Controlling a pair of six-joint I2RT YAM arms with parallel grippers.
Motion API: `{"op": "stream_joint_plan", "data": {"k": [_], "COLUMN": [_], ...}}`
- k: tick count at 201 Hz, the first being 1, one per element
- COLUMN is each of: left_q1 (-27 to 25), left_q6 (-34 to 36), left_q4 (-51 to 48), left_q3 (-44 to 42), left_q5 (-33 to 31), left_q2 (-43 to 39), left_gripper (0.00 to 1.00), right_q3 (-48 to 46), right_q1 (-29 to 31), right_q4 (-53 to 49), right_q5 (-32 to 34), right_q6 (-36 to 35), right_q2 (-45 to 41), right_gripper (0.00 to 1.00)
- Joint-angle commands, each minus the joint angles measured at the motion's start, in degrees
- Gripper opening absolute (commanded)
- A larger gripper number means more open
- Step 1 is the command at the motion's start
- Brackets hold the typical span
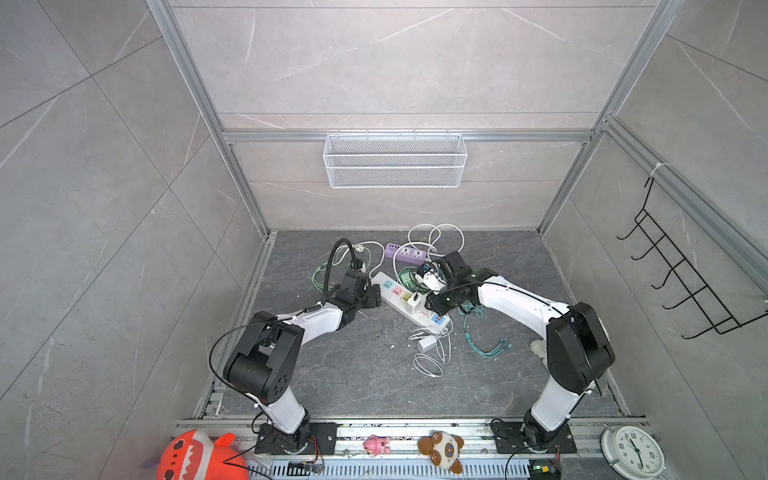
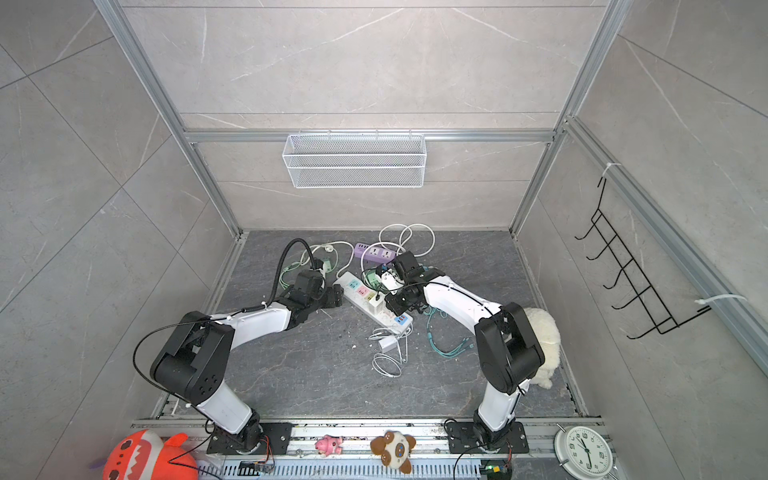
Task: Insert the plug
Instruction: 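Align the charger over the pink socket with right gripper while left gripper holds strip end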
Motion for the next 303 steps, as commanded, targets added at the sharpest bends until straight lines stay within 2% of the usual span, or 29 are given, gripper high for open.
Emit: {"op": "stream_joint_plan", "data": {"k": [1, 55, 124, 156, 176, 210, 244, 276, 303], "left_q1": [0.4, 0.57, 0.75, 1.23, 1.96, 2.93, 3.04, 3.03, 2.7], "left_q6": [1.37, 1.85, 2.73, 3.28, 3.44, 3.63, 5.88, 6.44, 6.28], "left_q4": [2.04, 2.38, 3.05, 2.35, 1.73, 2.1, 1.38, 2.69, 3.02], "left_q3": [-0.59, -1.43, -3.09, -2.38, -1.49, -0.26, 2.21, 0.08, -2.03], "left_q5": [-1.06, -2.3, -4.57, -5.98, -5.37, -4.6, 0.15, 4.1, 6.47], "left_q2": [-2.17, -3.39, -6.87, -6.35, -5.45, -3.9, -1.62, -2.7, -4.18], "left_gripper": [0.78, 0.79, 0.8, 0.83, 0.84, 0.86, 0.87, 0.88, 0.89], "right_q3": [-1.12, -0.06, -4.95, -4.09, -1.29, -2.15, -2.6, 0.15, 2.68], "right_q1": [0.34, 0.53, 1.37, 3.01, 4.6, 6.27, 6.48, 6.42, 6.43], "right_q4": [2.29, -0.94, -0.74, -1.97, -5.22, -5.68, -4.49, -4.3, -3.57], "right_q5": [-1.29, -1.36, -0.58, 2.04, 3.92, 6.65, 6.54, 5.36, 4.57], "right_q6": [-1.75, -1.49, 2.01, 3.48, 4.51, 6.28, 8.32, 9.22, 10.08], "right_q2": [0.93, 3.29, 5.25, 7.04, 9.27, 10.93, 7.76, 5.83, 5.2], "right_gripper": [0.09, 0.1, 0.09, 0.09, 0.1, 0.12, 0.28, 0.46, 0.56]}}
